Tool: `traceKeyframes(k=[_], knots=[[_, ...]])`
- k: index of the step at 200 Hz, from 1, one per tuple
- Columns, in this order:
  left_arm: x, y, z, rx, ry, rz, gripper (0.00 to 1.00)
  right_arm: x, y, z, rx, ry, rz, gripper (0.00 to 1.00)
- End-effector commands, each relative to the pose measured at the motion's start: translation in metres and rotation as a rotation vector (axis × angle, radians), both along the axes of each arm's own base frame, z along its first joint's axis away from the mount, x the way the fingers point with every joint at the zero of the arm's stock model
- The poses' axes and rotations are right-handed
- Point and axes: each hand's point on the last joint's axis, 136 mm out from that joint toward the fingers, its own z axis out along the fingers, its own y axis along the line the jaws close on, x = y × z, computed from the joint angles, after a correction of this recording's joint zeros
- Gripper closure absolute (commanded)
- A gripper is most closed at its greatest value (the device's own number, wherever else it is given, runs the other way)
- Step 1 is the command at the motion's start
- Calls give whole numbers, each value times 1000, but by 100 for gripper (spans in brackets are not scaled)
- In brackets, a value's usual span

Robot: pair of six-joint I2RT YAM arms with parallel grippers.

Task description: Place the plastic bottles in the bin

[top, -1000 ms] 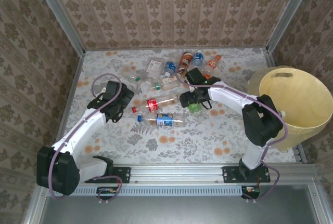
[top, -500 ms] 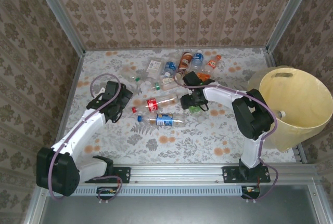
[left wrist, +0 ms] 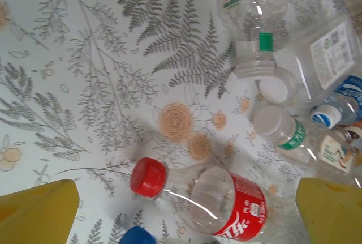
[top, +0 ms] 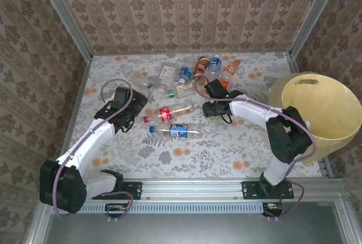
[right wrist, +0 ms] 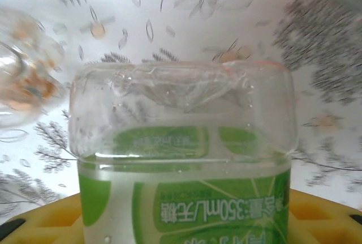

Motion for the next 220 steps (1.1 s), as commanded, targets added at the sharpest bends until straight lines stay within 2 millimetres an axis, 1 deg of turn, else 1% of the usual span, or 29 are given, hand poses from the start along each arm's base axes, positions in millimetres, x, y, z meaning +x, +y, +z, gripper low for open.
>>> traceKeyframes(k=[1,12,19,21,23,27,50,54,55,57,59,60,61,76,86,100,102,113,138,148,169,188,220], knots=[[9,-10,3,-26,-44,-56,0,9,-13,59,18,-174,-37,44],[11,-13,3,-28,-46,-67,0,8,-20,88,37,-242,-45,44],[13,-14,4,-26,-46,-74,0,7,-29,109,51,-291,-61,45],[13,-15,4,-25,-45,-77,0,8,-31,111,52,-296,-65,45],[13,-15,4,-25,-46,-79,0,6,-34,124,66,-326,-72,46],[14,-16,4,-25,-46,-83,0,5,-40,138,83,-361,-83,47],[18,-20,6,-29,-50,-91,0,-7,-74,210,180,-533,-127,48],[19,-20,6,-29,-50,-91,0,-10,-80,222,197,-558,-134,48],[19,-20,7,-30,-52,-91,0,-10,-80,222,197,-558,-134,48],[19,-21,6,-30,-52,-90,0,-13,-85,231,209,-576,-138,48],[19,-21,6,-30,-51,-89,0,-13,-86,233,213,-581,-139,48],[20,-21,6,-30,-52,-88,0,-15,-89,239,220,-594,-142,48],[20,-21,7,-31,-52,-89,0,-15,-89,239,220,-594,-142,48],[22,-23,7,-37,-54,-88,0,-28,-114,278,241,-677,-172,48],[23,-24,7,-40,-53,-90,0,-37,-137,298,223,-715,-227,48],[24,-27,7,-42,-49,-94,0,-47,-170,319,206,-759,-329,49],[25,-27,8,-42,-50,-95,0,-49,-174,317,200,-744,-343,49],[26,-29,9,-45,-50,-100,0,-56,-196,320,180,-740,-406,49],[29,-34,12,-48,-49,-119,0,-68,-233,326,137,-729,-531,50],[30,-35,14,-46,-48,-122,0,-75,-249,323,115,-702,-587,50],[31,-35,17,-38,-50,-125,0,-94,-283,305,61,-606,-723,51],[33,-35,18,-33,-48,-121,0,-108,-302,289,17,-529,-792,51],[38,-38,17,-39,-30,-124,0,-131,-335,263,-142,-371,-915,51]])
